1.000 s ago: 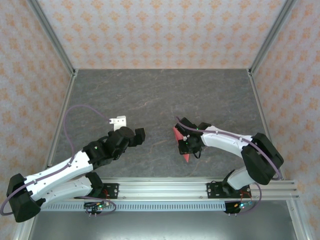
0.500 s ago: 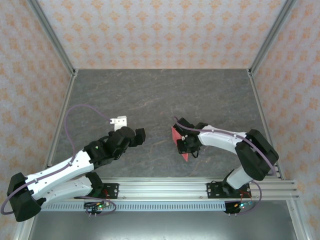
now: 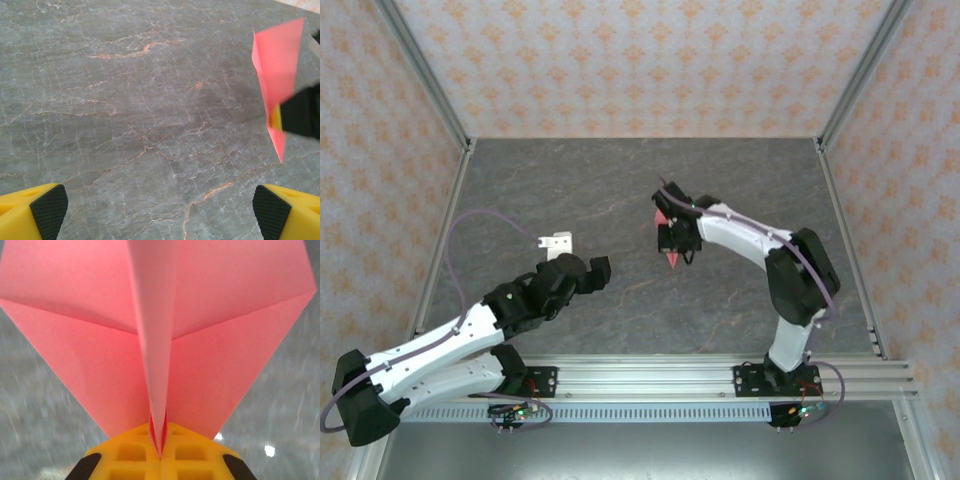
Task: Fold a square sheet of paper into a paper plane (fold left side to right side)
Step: Place the paper plane at the center of the table.
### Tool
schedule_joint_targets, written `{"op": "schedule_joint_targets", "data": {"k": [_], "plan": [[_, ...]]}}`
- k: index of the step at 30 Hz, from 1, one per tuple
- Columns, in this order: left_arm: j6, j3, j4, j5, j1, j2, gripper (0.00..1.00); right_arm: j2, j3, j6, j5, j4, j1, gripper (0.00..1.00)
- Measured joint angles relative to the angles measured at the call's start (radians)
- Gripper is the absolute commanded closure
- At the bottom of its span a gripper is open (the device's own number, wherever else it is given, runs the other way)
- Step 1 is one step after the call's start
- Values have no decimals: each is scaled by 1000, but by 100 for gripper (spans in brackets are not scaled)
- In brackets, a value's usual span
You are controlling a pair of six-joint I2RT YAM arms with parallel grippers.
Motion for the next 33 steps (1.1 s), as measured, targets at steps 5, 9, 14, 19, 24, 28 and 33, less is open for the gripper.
{"op": "schedule_joint_targets", "data": {"k": [5, 9, 14, 19, 24, 28, 33], "plan": [[0, 0, 0, 3, 0, -24, 2, 237, 292, -18, 23, -99, -45, 97], [2, 0, 0, 4, 0, -26, 2, 355, 412, -26, 33, -161, -47, 97], [7, 0, 0, 4, 0, -26, 2, 391, 444, -29, 33, -208, -47, 94], [7, 0, 0, 7, 0, -26, 2, 396, 444, -32, 33, -221, -47, 93], [7, 0, 0, 12, 0, -25, 2, 419, 444, -37, 26, -220, -47, 87], [7, 0, 0, 22, 0, -19, 2, 419, 444, -38, 21, -219, -47, 83], [11, 0, 0, 26, 0, 2, 2, 419, 444, -45, 20, -221, -47, 77]]}}
